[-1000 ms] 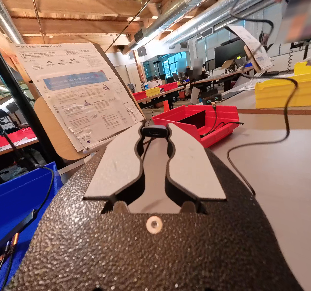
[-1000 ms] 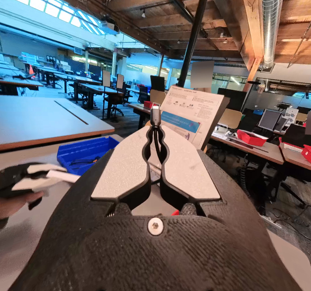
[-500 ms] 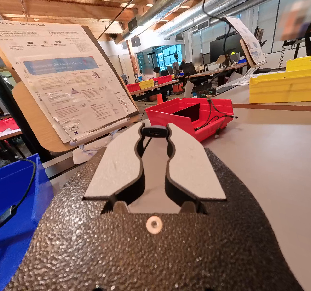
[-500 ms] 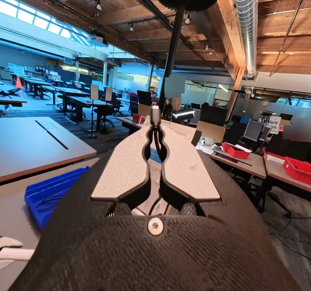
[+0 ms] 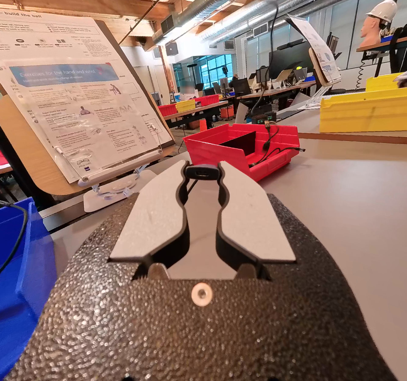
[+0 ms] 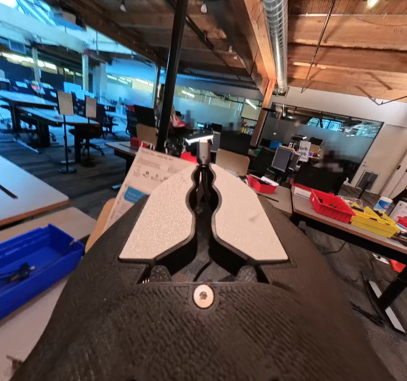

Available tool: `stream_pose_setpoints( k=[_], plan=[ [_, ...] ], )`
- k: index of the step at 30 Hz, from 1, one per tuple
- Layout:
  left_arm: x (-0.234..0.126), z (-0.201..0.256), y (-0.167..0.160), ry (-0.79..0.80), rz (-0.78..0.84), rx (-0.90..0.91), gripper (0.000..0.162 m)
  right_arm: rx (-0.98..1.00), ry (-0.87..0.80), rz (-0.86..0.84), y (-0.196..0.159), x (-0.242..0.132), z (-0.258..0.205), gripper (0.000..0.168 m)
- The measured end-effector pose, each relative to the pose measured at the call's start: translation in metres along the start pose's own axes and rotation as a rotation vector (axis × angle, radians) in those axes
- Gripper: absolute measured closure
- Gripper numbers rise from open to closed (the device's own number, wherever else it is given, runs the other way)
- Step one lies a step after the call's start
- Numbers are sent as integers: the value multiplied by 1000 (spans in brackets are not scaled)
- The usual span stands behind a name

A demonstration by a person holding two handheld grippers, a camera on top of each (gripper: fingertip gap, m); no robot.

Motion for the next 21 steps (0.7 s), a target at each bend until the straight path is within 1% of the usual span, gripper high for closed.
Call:
stream_pose_setpoints(
  k=[2,4,6,9,12,14,16,17,18,19,20,21],
  plan=[
    [0,1,0,-6,2,-5,139,11,21,-74,-37,-1,-10,162],
    [-1,0,1,-7,3,-8,139,30,55,-165,-85,-5,-26,162],
    [-1,0,2,-8,6,-13,139,32,131,-311,-147,-12,-51,162],
    [-2,-1,4,-8,11,-16,139,16,215,-603,-254,-33,-90,162],
    [-3,0,5,-14,20,-16,139,-26,192,-853,-350,-59,-110,162],
    [-3,1,5,-24,17,-25,139,-24,172,-953,-398,-70,-118,162],
    [-3,5,4,-46,19,-30,139,8,179,-997,-432,-74,-124,162],
    [-3,7,3,-59,17,-40,139,37,190,-1005,-442,-74,-125,160],
    [-2,9,2,-70,13,-53,139,67,200,-1006,-447,-74,-125,150],
    [-2,10,1,-83,11,-62,139,83,207,-988,-446,-72,-123,134],
    [-3,11,1,-98,13,-64,139,94,234,-962,-441,-70,-122,124],
    [-3,11,1,-108,17,-63,139,103,263,-939,-433,-68,-121,119]
  ],
)
Point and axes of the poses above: each gripper's, where its closed fingertips meet, x out along the fingers, y out of its top, z = x × y across the jaws, the point moved 2 cm from there along -x, back along the fingers, and after that the axes turned 13 degrees about y, right-handed, at the moved point
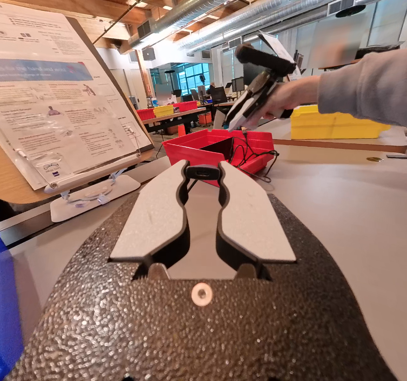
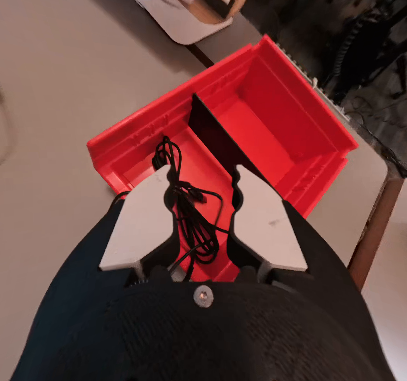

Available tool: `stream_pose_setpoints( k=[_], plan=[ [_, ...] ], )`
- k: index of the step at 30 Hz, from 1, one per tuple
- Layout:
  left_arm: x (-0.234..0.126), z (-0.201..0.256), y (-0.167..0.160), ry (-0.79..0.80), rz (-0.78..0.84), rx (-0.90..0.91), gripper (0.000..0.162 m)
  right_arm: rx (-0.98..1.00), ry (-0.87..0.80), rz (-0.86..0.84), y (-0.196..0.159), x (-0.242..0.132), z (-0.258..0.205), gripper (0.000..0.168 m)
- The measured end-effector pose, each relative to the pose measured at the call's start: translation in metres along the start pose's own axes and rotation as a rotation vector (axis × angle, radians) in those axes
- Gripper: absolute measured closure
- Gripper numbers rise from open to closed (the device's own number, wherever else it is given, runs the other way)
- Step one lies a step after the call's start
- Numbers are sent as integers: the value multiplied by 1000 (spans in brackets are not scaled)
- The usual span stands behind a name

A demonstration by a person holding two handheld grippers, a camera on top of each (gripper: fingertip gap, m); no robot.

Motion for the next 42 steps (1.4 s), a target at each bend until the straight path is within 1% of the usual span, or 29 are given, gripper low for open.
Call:
stream_pose_setpoints(
  k=[2,4,5,8,9,11,13,16,17,18,19,20,22,23,24,25,28,30,32,34,36,37,38,39,40,42],
  plan=[
    [-1,-1,0,-16,0,-3,139,-7,17,47,13,-16,2,104],
    [-1,-2,-1,-39,1,-30,139,2,22,73,22,-30,-1,101],
    [-1,-2,-2,-52,2,-50,139,-9,36,91,26,-34,-9,99],
    [-1,-4,-5,-82,1,-113,139,-115,152,98,30,-33,-62,100],
    [-2,-4,-5,-88,2,-132,139,-139,135,59,22,-30,-75,104],
    [-2,-5,-6,-98,-2,-157,139,-170,14,-66,-3,-19,-82,109],
    [-2,-5,-7,-103,-4,-157,139,-188,-66,-170,-33,-7,-91,105],
    [-2,-3,-6,-106,-7,-145,139,-125,-103,-149,-66,22,-114,103],
    [-2,-2,-6,-107,-7,-138,139,-105,-130,-127,-74,30,-116,108],
    [-1,-1,-7,-109,-7,-133,139,-91,-164,-104,-79,36,-116,118],
    [-1,1,-7,-115,-10,-132,139,-86,-197,-78,-81,41,-114,123],
    [-1,3,-9,-118,-14,-134,139,-78,-221,-63,-83,45,-111,128],
    [-1,5,-10,-123,-19,-137,139,-32,-195,-106,-95,56,-110,129],
    [-1,5,-11,-124,-21,-135,139,-21,-189,-119,-98,59,-109,135],
    [-1,5,-10,-122,-19,-132,139,-34,-192,-112,-98,59,-107,160],
    [-1,4,-9,-120,-16,-127,139,-45,-211,-96,-94,56,-104,166],
    [-2,0,-6,-111,-9,-120,139,-105,-240,-59,-72,37,-94,167],
    [-3,-1,-6,-110,-8,-129,139,-163,-293,-40,-47,18,-75,167],
    [-2,-2,-8,-111,-10,-142,139,-181,-301,-36,-21,7,-52,167],
    [-1,-1,-10,-116,-14,-157,139,-170,-297,20,6,4,-25,167],
    [-1,1,-10,-121,-17,-166,139,-219,-232,68,27,13,-4,167],
    [-1,1,-10,-122,-18,-165,139,-258,-204,65,30,20,5,167],
    [-1,1,-9,-120,-15,-159,139,-254,-172,17,26,30,12,167],
    [-2,0,-8,-119,-14,-152,139,-227,-84,-58,15,41,11,167],
    [-3,0,-6,-116,-13,-145,139,-226,20,-104,8,51,2,167],
    [-4,-3,-4,-110,-7,-136,139,-276,85,-126,0,61,-12,167]
  ],
)
Point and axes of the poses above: each gripper's, where its closed fingertips meet, x out along the fingers, y out of its top, z = x × y across the jaws, the point moved 2 cm from there along -x, back along the fingers, and after that the axes turned 13 degrees about y, right-handed, at the moved point
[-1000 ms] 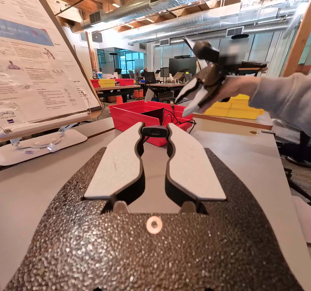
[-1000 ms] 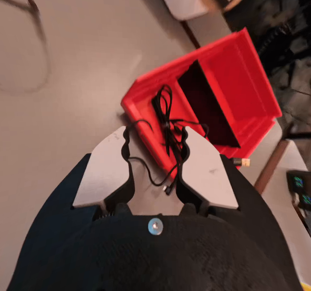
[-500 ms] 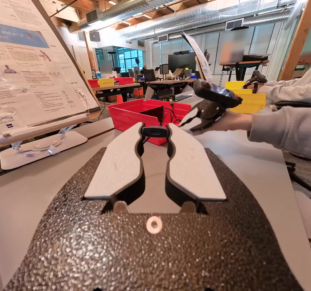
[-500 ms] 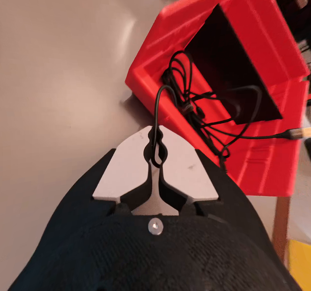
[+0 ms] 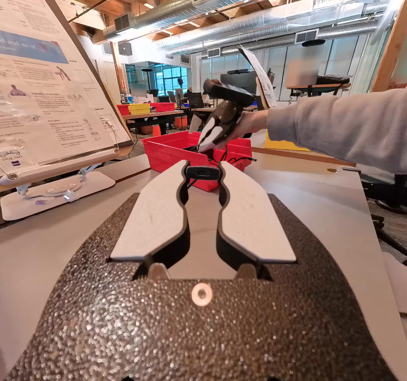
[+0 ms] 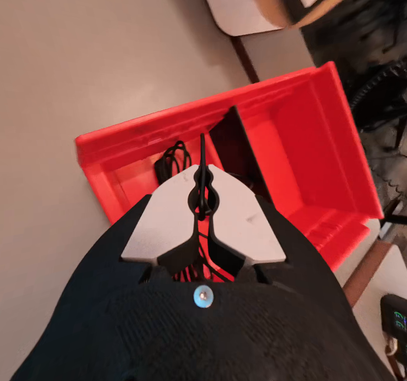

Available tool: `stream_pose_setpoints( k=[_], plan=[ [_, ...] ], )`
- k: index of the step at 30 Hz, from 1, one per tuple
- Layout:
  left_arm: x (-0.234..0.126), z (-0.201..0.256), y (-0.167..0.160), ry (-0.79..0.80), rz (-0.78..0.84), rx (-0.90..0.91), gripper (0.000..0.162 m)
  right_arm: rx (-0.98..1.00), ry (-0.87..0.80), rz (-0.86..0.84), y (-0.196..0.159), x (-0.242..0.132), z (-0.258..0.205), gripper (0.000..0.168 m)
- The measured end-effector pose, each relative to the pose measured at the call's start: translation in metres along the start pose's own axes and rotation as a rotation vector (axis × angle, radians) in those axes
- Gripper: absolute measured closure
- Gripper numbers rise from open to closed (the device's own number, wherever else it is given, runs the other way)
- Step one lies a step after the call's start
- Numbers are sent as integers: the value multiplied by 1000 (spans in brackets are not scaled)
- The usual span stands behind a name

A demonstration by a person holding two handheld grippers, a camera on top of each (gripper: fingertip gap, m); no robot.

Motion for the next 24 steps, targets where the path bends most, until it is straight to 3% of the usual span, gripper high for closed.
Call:
stream_pose_setpoints(
  k=[2,4,6,8,10,13,16,19,24],
  plan=[
    [-2,-2,1,4,3,-4,139,-20,10,-89,-14,7,-10,158],
    [-3,-4,-1,3,0,-15,139,-37,-92,-157,-26,3,-8,114],
    [-3,-4,-3,-4,-1,-22,139,-28,-131,-123,-23,-11,-16,90],
    [-4,-3,-3,-25,0,-17,139,-2,-147,41,0,-34,-32,76],
    [-5,2,-3,-83,11,-8,139,34,26,329,41,-54,-75,72],
    [-13,19,0,-254,65,-34,139,-91,441,660,99,-77,-171,90],
    [-21,32,3,-388,110,-78,139,-206,652,725,122,-75,-234,90],
    [-25,41,6,-448,143,-80,138,-199,755,735,132,-60,-261,93],
    [-29,40,14,-452,184,-76,138,-217,779,785,139,-51,-276,125]
  ],
)
Point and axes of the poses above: each gripper's, where its closed fingertips meet, x out along the fingers, y out of its top, z = x × y across the jaws, the point moved 2 cm from there along -x, back along the fingers, and after that the axes turned 13 degrees about y, right-handed, at the moved point
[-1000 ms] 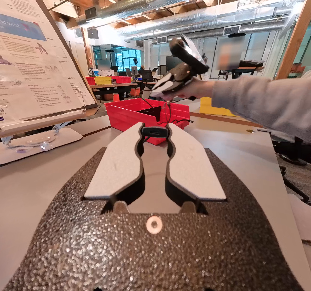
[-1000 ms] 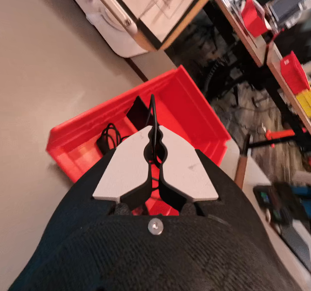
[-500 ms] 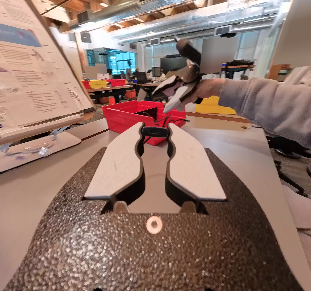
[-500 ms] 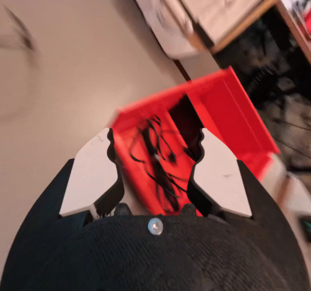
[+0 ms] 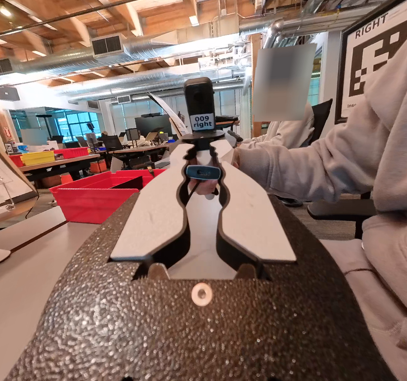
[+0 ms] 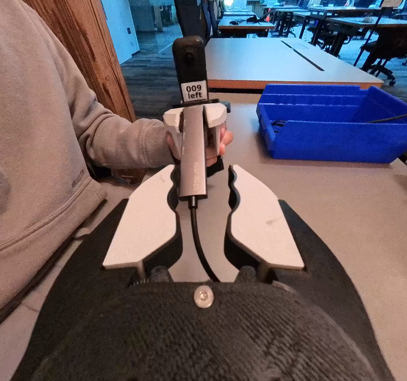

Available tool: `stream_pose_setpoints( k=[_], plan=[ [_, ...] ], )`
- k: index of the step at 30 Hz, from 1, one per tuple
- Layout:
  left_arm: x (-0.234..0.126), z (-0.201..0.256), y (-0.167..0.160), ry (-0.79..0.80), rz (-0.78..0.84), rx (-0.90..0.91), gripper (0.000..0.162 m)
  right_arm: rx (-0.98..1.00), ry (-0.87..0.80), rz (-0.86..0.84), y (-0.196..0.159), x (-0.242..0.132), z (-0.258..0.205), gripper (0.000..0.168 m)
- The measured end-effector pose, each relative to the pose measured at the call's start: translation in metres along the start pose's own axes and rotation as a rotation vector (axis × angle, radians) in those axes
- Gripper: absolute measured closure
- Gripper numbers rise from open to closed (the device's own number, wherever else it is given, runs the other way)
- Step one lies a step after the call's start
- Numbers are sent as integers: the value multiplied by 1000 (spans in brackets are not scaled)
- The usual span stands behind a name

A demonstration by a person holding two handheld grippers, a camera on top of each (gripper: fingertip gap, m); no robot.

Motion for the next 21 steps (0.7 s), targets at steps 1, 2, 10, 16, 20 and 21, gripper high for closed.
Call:
stream_pose_setpoints(
  k=[1,2,10,16,20,21],
  plan=[
    [-1,-2,1,7,12,-10,139,2,5,-4,0,1,-1,129],
    [-2,-4,3,14,26,-24,139,-1,0,-17,-1,1,-2,131],
    [-4,-7,5,24,66,-50,139,-77,-68,35,9,-3,-4,144],
    [-6,-7,6,5,86,-66,139,-103,-82,33,19,-2,-7,144],
    [-3,-16,-2,88,35,-56,127,-101,-133,3,20,-12,-1,144],
    [-3,-21,-3,144,32,-25,119,-109,-176,4,26,-23,4,144]
  ],
)
Point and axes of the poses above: each gripper's, where its closed fingertips meet, x out along the fingers, y out of its top, z = x × y across the jaws, the point moved 2 cm from there along -x, back along the fingers, and after that the axes turned 13 degrees about y, right-handed, at the moved point
